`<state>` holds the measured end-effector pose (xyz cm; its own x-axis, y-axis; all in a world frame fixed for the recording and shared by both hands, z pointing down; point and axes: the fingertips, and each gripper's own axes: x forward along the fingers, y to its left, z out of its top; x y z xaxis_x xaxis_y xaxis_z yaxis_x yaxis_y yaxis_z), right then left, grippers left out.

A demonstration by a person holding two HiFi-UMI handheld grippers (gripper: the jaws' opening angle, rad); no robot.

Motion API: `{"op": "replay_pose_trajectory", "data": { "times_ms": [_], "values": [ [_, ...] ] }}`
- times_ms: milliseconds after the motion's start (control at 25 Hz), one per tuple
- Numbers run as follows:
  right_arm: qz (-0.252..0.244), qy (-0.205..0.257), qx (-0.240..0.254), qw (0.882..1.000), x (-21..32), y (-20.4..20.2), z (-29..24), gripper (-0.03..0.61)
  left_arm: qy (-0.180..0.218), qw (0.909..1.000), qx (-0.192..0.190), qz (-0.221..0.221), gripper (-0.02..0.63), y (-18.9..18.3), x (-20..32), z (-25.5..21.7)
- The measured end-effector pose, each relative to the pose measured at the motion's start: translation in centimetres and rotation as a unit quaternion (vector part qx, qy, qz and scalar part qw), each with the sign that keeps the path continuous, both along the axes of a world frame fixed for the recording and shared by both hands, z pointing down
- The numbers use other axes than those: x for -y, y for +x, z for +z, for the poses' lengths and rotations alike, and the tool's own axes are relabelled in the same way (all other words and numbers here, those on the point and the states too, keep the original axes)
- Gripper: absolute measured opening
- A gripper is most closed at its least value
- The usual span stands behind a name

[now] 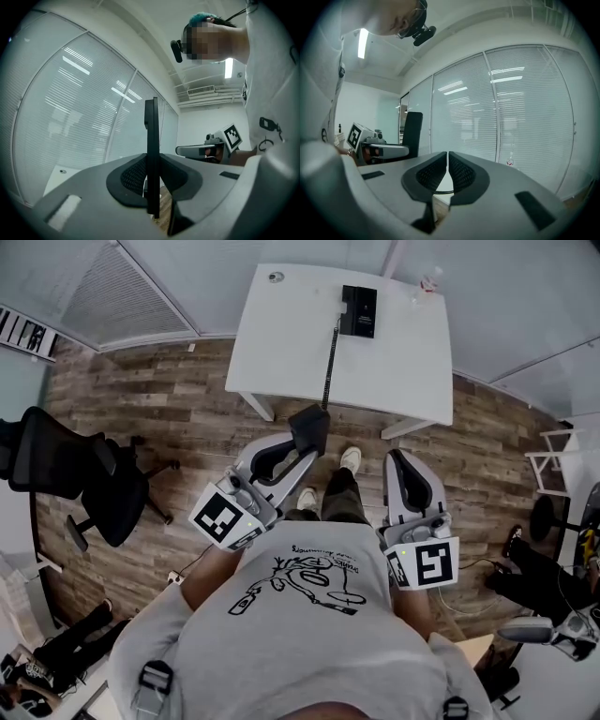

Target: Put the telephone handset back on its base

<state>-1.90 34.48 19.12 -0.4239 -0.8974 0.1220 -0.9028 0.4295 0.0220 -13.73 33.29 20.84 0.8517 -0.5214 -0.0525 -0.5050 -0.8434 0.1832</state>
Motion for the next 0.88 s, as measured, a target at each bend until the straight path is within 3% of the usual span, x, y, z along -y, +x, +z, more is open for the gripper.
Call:
{"op": "replay_pose_trajectory", "data": {
  "times_ms": [320, 880],
  "values": [
    [-0.003, -0.001, 0.007, 1.0, 4.7, 3.0, 0.5, 0.011, -0.005, 1.0, 0.006, 0.001, 0.074, 3.0, 4.7, 0.3],
    [-0.018, -0.013, 0.021, 1.0, 17.4, 11.0, 1.4, 0.011, -0.016, 0.9998, 0.013, -0.006, 0.074, 10.5, 16.7, 0.4]
  ]
}}
